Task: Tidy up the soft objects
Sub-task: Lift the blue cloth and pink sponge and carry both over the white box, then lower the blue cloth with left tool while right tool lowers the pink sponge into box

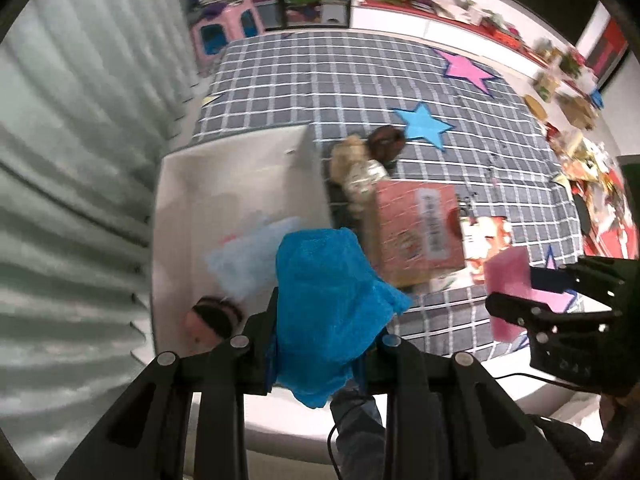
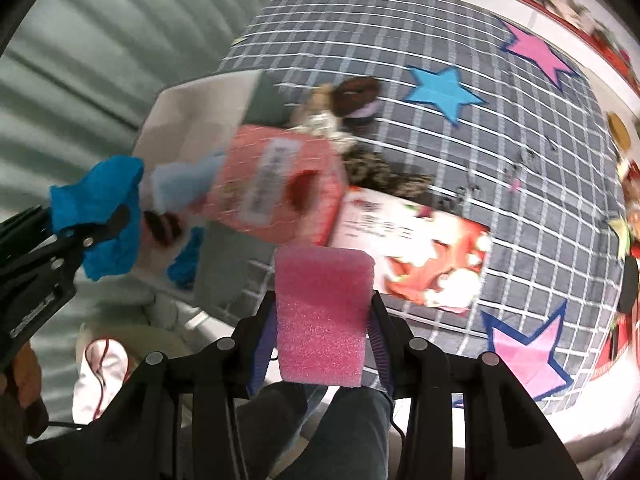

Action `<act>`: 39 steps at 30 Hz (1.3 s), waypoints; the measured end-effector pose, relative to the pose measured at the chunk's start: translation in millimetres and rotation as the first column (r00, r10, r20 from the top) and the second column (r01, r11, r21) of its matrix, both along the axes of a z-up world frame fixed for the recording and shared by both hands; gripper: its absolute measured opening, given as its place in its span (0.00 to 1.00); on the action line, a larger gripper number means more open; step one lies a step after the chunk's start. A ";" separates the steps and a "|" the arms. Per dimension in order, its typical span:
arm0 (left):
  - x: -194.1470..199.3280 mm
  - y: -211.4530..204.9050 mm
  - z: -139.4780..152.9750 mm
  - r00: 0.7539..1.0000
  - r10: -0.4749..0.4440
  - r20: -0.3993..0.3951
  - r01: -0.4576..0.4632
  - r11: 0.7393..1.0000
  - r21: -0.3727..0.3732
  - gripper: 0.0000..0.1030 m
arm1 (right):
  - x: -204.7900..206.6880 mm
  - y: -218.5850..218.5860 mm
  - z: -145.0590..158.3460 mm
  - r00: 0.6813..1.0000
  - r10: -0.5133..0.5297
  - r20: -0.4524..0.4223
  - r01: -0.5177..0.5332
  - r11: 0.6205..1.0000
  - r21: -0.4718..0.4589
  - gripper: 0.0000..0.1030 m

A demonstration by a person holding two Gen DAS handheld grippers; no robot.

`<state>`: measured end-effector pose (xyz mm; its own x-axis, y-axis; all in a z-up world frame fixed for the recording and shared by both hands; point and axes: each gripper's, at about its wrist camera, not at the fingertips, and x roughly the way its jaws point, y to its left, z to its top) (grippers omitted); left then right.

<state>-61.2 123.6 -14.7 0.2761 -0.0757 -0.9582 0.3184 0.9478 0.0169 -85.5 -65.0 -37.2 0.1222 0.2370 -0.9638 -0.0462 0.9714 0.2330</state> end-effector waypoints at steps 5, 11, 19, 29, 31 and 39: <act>-6.2 30.5 -5.0 0.996 0.088 0.002 -0.088 0.996 0.018 0.30 | 2.6 38.7 8.2 0.994 0.107 0.021 -0.107 0.994 0.005 0.43; -11.5 59.8 -13.9 0.983 0.181 -0.009 -0.181 0.983 0.042 0.30 | 10.8 79.1 18.1 0.976 0.213 0.050 -0.214 0.977 0.002 0.43; -12.1 79.5 -19.8 0.970 0.243 -0.002 -0.242 0.968 0.062 0.30 | 25.6 113.3 25.6 0.952 0.298 0.067 -0.298 0.954 -0.011 0.43; -8.1 92.5 -25.5 0.958 0.285 0.013 -0.285 0.954 0.088 0.30 | 35.0 131.2 26.2 0.936 0.345 0.067 -0.344 0.939 -0.020 0.43; -7.1 94.5 -26.7 0.957 0.291 0.014 -0.291 0.953 0.087 0.30 | 36.3 133.3 26.3 0.935 0.349 0.067 -0.348 0.937 -0.021 0.43; -3.3 97.7 -29.4 0.954 0.299 0.005 -0.298 0.951 0.085 0.30 | 42.5 140.2 24.6 0.931 0.359 0.064 -0.358 0.933 -0.025 0.43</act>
<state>-64.5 221.3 -44.1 0.2661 0.0899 -0.9597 0.0216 0.9948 0.0992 -43.0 75.2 -12.6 0.0947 0.2647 -0.9597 -0.4072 0.8900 0.2053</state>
